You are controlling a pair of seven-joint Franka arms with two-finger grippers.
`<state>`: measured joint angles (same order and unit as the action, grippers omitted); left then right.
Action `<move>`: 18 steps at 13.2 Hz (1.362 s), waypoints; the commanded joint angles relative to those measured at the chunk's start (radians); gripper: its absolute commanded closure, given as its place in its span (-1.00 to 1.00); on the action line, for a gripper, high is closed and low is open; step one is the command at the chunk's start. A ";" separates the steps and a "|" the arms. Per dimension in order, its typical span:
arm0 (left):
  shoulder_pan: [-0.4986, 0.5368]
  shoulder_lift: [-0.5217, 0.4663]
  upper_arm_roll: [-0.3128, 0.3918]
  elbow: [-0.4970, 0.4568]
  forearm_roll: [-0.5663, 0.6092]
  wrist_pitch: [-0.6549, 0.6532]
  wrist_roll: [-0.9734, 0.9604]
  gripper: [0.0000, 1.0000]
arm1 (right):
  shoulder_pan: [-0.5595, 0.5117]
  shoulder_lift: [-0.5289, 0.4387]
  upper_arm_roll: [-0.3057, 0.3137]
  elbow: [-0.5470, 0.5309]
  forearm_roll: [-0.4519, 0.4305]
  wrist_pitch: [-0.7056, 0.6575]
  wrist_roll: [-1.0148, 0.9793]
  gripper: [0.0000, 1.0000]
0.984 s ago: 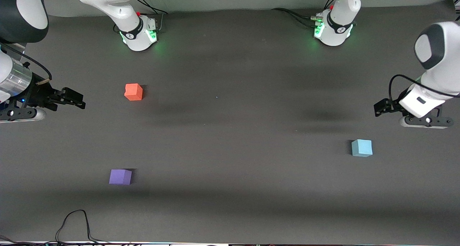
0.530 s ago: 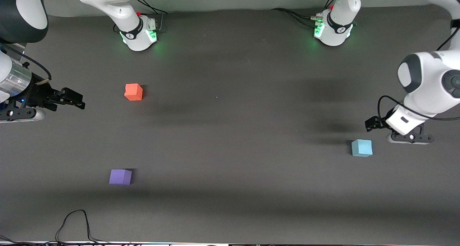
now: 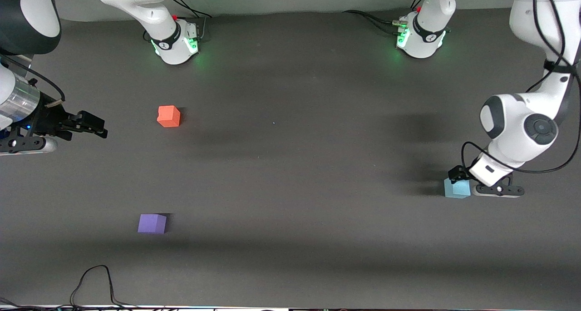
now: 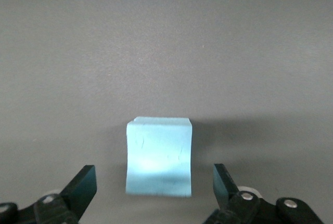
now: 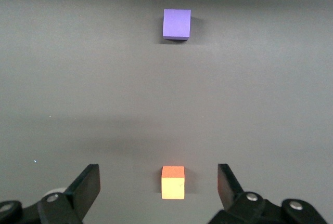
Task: Place blue block between orange and purple blocks
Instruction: 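Lower the left gripper over the light blue block, then close the left gripper on the light blue block and lift it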
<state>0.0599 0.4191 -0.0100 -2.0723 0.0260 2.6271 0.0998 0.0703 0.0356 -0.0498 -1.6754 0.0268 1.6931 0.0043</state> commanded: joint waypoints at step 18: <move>0.004 0.011 -0.001 0.158 0.009 -0.200 -0.003 0.10 | 0.006 -0.008 -0.008 -0.007 -0.013 0.011 -0.014 -1.00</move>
<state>0.0612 0.4769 -0.0097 -1.9769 0.0259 2.5686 0.1004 0.0703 0.0356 -0.0525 -1.6755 0.0268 1.6931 0.0043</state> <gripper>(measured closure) 0.498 0.000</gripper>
